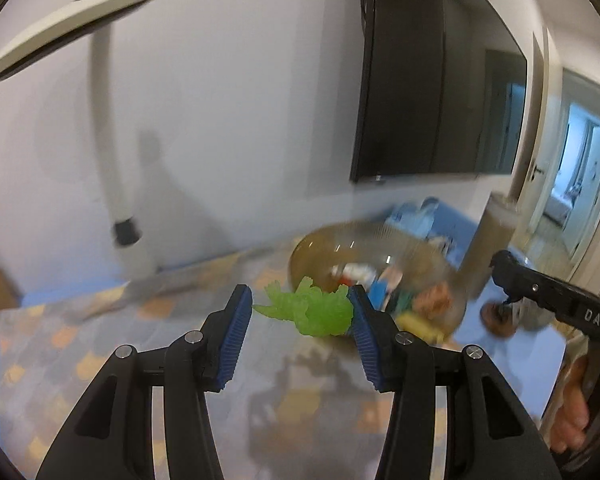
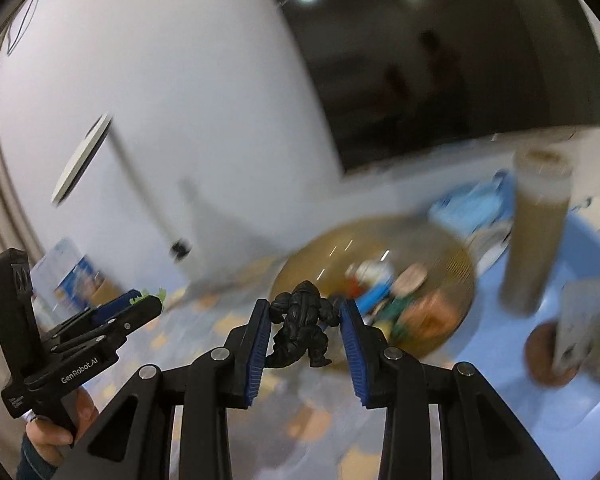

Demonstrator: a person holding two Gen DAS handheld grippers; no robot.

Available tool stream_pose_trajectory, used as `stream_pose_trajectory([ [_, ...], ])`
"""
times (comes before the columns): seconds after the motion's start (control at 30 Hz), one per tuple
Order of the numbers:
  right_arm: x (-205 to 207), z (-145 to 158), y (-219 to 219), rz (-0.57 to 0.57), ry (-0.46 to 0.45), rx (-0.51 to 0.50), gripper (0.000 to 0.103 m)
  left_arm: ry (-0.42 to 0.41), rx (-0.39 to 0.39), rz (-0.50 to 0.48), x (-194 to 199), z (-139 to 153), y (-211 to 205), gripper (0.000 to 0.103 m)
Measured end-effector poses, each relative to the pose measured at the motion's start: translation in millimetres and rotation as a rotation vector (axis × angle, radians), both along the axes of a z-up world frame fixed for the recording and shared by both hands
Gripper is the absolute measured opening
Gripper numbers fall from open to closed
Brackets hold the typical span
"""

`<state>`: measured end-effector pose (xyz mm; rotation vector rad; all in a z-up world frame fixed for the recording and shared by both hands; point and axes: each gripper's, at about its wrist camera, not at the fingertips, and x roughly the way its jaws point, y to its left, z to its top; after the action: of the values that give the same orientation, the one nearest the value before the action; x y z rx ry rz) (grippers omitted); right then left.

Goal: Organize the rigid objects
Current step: 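Lift and carry both figures over the amber bowl with both tools, then open both tools to drop the figures into the bowl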

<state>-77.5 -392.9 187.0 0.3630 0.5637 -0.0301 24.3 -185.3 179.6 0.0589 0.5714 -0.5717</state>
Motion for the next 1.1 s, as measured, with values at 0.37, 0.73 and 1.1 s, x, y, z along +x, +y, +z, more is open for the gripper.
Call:
stream_pose_trajectory([
  [0.37, 56, -16, -34, -0.186, 0.056, -0.003, 0.035, 0.113, -0.017, -0.035, 69, -44, -66, 0.047],
  [0.73, 60, -18, -30, -0.181, 0.085, 0.032, 0.058, 0.067, 0.013, 0.042, 52, -23, -12, 0.083],
  [1.1, 30, 5, 104, 0.102, 0.039, 0.007, 0.061, -0.046, 0.051, 0.231, -53, 24, 135, 0.086],
])
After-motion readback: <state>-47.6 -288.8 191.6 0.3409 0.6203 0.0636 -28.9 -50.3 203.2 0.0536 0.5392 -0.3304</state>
